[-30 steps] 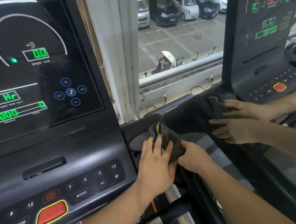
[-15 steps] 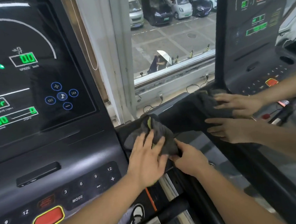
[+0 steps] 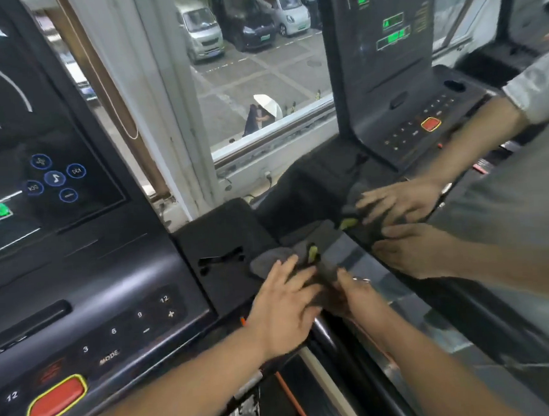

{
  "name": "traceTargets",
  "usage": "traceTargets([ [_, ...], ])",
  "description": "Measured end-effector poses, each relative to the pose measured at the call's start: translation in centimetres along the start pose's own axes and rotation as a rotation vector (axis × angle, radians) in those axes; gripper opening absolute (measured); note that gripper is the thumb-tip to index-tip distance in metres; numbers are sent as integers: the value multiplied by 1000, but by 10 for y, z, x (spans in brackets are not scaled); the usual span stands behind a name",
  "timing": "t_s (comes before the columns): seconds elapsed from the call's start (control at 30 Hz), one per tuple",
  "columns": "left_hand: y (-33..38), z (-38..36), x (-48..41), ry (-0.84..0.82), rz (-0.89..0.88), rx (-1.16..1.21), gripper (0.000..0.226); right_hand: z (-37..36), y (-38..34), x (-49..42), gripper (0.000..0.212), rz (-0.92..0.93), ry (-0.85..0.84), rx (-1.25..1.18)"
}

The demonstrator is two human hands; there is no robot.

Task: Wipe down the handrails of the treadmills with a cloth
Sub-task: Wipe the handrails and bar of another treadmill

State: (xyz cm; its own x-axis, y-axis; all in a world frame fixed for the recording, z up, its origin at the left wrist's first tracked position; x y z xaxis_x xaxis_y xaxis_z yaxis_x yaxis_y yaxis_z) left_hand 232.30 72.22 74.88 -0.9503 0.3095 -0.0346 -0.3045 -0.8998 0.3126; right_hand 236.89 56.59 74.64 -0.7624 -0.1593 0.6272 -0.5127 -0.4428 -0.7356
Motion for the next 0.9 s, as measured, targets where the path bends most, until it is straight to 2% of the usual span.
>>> traceTargets([
  [0.07,9,-4,6,-65,-170,33,44,20,42,-15,60,16,6,-40],
  [0.13,-5,0,-12,-60,-165,-51,45,33,53,1,53,-53,54,-35],
  [0.23,-16,8,-42,-66,103,-74,59,47,56,30,31,-72,78,-63],
  [0.3,7,3,-39,-14,269,-63,58,53,66,38,22,-71,52,-90],
  [0.33,28,-2,-32,23,286,-57,54,55,69,42,22,-63,38,-97],
  [0.37,53,-8,-22,39,239,-56,49,59,72,45,24,-48,40,-102],
  [0.47,123,-29,19,-8,-109,62,38,63,77,59,33,30,-5,-222],
  [0.5,130,-32,27,-42,-191,83,40,65,80,64,32,53,-5,-234],
  [0.57,116,-35,24,-57,-277,-21,43,68,84,72,30,97,17,-273],
  [0.6,102,-35,16,-44,-235,-75,43,71,85,77,29,145,42,-235],
  [0.67,74,-30,3,-18,37,-125,49,73,86,80,28,262,78,-31],
  [0.73,74,-29,5,14,290,-75,55,68,79,83,42,367,89,190],
  [0.77,84,-33,12,44,337,-11,58,64,74,82,48,427,98,301],
  [0.83,108,-41,26,69,252,130,59,51,57,88,55,542,118,479],
  [0.9,116,-36,35,62,116,436,47,34,47,90,65,626,63,598],
])
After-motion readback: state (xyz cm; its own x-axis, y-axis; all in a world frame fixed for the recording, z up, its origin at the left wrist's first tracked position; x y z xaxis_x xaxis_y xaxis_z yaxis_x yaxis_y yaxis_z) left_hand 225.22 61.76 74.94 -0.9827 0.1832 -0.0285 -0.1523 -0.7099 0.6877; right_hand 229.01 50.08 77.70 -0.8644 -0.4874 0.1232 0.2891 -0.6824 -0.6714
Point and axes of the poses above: each hand's wrist, its own x-axis away from the middle knuckle, its own z-axis out of the back of the hand, y = z × x, the point moved 6 cm from there along -x, towards the middle knuckle
